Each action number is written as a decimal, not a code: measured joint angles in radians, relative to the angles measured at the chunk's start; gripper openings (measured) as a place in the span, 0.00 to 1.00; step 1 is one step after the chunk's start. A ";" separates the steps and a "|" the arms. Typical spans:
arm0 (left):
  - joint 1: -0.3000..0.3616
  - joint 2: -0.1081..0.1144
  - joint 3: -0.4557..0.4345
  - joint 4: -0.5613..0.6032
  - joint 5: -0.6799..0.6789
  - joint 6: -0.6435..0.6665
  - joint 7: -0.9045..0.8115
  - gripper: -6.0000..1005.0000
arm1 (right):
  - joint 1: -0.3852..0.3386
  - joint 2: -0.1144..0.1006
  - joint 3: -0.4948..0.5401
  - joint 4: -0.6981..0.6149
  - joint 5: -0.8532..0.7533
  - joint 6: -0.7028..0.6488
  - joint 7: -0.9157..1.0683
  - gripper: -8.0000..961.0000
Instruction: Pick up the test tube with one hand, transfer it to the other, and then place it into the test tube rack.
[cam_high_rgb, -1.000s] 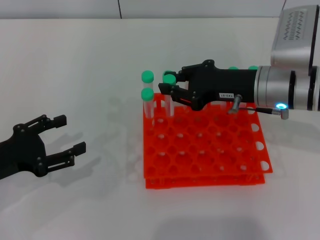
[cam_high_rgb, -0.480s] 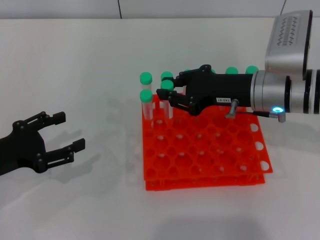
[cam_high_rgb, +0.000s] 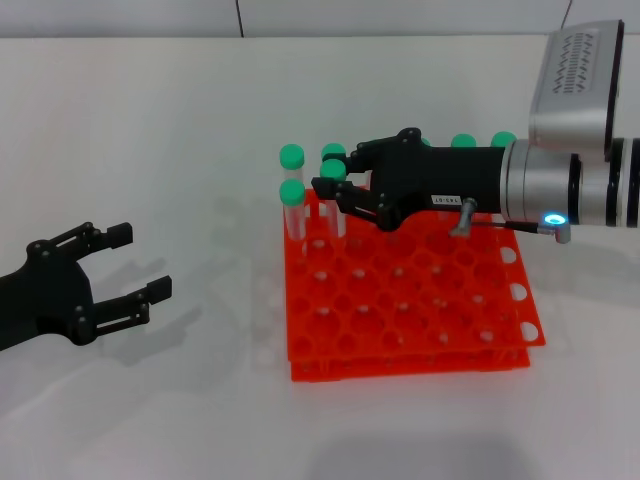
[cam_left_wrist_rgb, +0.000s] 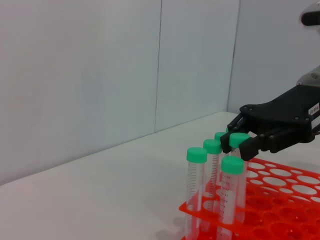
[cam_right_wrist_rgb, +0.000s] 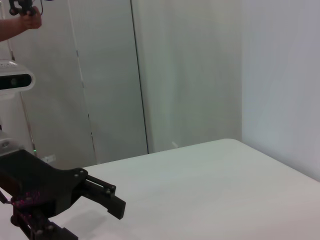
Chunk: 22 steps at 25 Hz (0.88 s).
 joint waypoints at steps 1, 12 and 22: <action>0.000 0.000 0.000 0.000 0.000 0.000 0.000 0.83 | 0.000 0.000 -0.001 0.000 0.002 -0.002 -0.005 0.28; 0.001 0.000 0.000 0.000 0.000 0.000 0.000 0.83 | -0.013 0.000 -0.003 -0.007 0.008 -0.009 -0.015 0.37; 0.006 0.005 0.000 0.000 -0.007 0.002 0.001 0.83 | -0.059 -0.014 0.043 -0.060 0.019 -0.144 -0.016 0.45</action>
